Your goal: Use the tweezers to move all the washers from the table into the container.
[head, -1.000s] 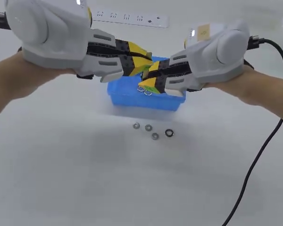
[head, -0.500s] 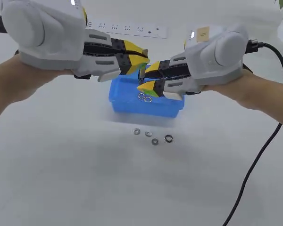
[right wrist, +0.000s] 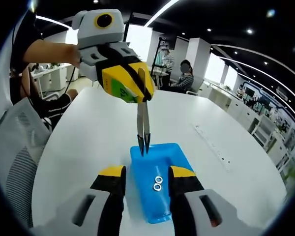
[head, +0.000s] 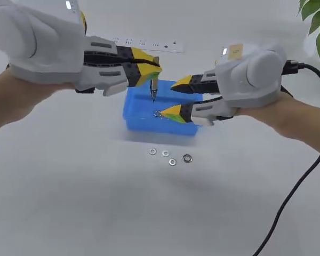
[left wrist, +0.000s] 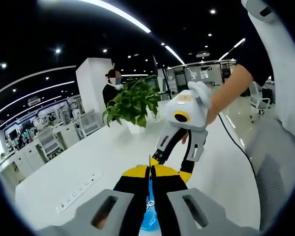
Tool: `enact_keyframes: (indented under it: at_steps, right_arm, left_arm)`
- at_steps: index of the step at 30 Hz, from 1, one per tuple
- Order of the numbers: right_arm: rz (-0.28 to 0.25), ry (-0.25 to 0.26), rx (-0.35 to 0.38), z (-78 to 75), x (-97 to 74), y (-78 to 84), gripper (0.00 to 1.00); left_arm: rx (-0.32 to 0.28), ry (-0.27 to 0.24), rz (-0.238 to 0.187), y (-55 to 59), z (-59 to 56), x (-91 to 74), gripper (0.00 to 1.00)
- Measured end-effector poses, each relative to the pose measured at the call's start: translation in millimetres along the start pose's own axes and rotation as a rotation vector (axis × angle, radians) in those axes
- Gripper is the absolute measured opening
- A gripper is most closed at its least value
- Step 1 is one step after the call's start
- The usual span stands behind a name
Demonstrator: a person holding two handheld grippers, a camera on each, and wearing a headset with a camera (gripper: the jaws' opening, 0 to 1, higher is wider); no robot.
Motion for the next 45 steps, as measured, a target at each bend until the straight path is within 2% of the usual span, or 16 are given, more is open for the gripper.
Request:
enact_keyframes:
  at_steps: [7, 18, 20, 22, 29, 38, 45]
  right_arm:
    - [-0.002, 0.005, 0.026, 21.9, -15.3, 4.5, 0.43]
    - [0.031, 0.0, 0.031, 63.6, -32.6, 21.2, 0.52]
    - [0.041, 0.007, 0.024, 67.4, -34.9, 25.1, 0.57]
    - [0.04, 0.015, 0.033, 70.7, -38.0, 28.8, 0.61]
    - [0.045, 0.023, 0.08, 81.4, -47.7, 41.0, 0.65]
    - [0.065, -0.011, 0.141, 97.8, -52.8, 60.4, 0.75]
    - [0.07, -0.036, 0.177, 112.1, -50.4, 70.9, 0.86]
  left_arm:
    - [-0.017, -0.028, -0.015, -2.9, -11.7, -14.9, 0.05]
    - [-0.035, -0.054, -0.026, -2.9, -27.6, -30.9, 0.05]
    - [-0.036, -0.054, -0.022, -1.6, -32.1, -32.2, 0.05]
    - [-0.041, -0.052, -0.018, 2.3, -33.9, -34.2, 0.05]
    - [-0.045, -0.047, -0.007, 16.9, -41.3, -38.6, 0.05]
    - [-0.075, -0.03, -0.007, 33.8, -48.7, -35.4, 0.06]
    - [-0.09, 0.005, 0.019, 46.3, -53.5, -25.6, 0.06]
Point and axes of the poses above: the centre of the closed fingertips' face, and the gripper's own axes: x roughly forward along the fingers, z roughly to its left, y roughly out of its underside, the point moved 6 cm from there along -x, roughly backward along the fingers, and after that the axes turned 5 degrees about y, right-handed, at the moved point
